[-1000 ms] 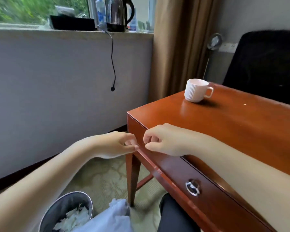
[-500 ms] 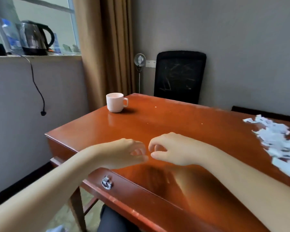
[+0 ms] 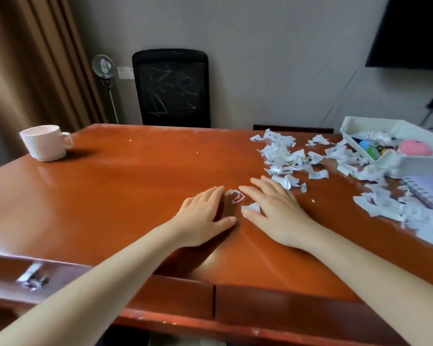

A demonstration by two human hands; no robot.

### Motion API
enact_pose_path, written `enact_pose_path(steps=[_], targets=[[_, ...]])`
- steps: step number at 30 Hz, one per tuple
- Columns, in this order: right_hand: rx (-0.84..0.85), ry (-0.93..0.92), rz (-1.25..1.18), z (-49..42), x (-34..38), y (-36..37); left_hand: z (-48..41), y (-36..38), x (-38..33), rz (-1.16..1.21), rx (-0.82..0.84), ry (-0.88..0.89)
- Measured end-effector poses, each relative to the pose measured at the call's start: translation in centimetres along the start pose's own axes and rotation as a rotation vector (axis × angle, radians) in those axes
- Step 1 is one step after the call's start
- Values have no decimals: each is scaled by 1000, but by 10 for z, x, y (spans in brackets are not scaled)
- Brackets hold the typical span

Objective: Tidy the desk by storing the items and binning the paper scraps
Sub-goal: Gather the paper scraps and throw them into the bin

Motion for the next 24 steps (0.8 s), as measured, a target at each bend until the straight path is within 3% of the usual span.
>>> enact_pose_path(steps=[11, 18, 24], targets=[[-177, 368, 180, 66, -130, -32, -69, 33, -91, -57, -29, 105], [-170, 614, 312, 113, -193, -47, -95, 43, -136, -65, -69, 148], [-125, 672, 322, 151, -204, -50, -100, 47, -142, -107, -52, 142]])
Point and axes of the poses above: each hand's wrist, its own z-axis away from the middle knuckle, its own y-axis out of the palm, x = y × z, the point moved 8 cm from there along -z, towards the middle knuckle, and after that the axes turned 1 degree about -y, right-handed, at the moved point
